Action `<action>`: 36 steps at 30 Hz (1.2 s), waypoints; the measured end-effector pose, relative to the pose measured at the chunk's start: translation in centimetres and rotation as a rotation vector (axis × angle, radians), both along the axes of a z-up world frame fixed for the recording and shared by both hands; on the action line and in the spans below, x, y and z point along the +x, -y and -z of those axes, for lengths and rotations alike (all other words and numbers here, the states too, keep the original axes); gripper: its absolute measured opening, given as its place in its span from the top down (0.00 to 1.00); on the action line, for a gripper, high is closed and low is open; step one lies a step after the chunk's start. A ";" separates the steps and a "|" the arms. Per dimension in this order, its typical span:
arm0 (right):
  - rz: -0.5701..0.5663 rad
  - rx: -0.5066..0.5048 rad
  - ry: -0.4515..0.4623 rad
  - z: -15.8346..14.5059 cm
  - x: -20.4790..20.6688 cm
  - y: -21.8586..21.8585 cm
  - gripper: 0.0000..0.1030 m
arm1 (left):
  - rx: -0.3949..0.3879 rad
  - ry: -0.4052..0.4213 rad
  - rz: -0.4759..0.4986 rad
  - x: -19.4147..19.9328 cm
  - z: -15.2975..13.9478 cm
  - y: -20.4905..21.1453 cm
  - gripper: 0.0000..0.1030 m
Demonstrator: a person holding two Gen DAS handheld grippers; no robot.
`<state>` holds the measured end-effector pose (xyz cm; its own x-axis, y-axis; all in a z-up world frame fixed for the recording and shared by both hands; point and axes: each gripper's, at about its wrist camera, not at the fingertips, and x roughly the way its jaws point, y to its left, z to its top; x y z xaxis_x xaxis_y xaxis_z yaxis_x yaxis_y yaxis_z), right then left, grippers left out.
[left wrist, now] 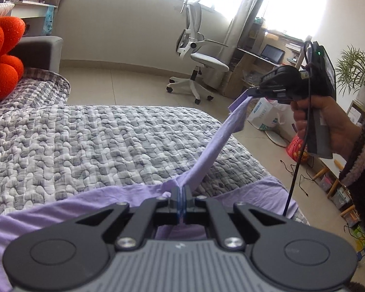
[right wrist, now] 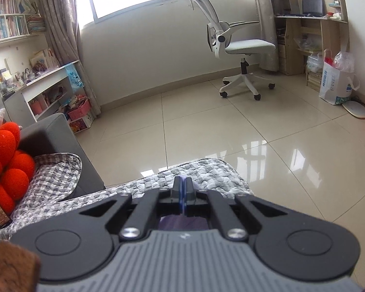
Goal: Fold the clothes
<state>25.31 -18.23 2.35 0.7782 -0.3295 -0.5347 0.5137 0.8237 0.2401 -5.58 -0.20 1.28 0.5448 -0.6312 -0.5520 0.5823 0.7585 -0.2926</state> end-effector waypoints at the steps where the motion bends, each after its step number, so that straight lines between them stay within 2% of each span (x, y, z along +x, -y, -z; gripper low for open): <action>1: -0.003 -0.002 0.001 -0.2 0.0 0.0 1.00 | 0.002 0.001 0.000 0.0 -0.1 0.1 0.99; 9: -0.019 -0.013 0.044 -1.7 -1.0 0.2 1.00 | 0.012 0.053 0.007 -0.2 -2.2 0.2 0.99; 14: -0.036 -0.017 0.066 -2.3 -2.1 0.3 1.00 | 0.044 0.077 0.031 -0.7 -2.9 0.7 0.99; 25: -0.046 0.017 0.060 -1.7 -4.4 1.1 1.00 | 0.136 0.053 0.137 -2.7 -0.6 2.5 0.99; 31: -0.072 0.035 0.068 -0.4 -8.2 1.5 1.00 | 0.204 0.024 0.224 -3.6 1.3 3.2 0.99; 36: -0.072 0.069 0.068 1.9 -12.0 2.0 1.00 | 0.248 -0.014 0.291 -4.0 2.8 3.6 0.99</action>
<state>13.28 -20.27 0.43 0.8338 -0.2357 -0.4992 0.4346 0.8379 0.3303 -9.61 -3.82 -1.50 0.3537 -0.6049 -0.7134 0.7810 0.6107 -0.1306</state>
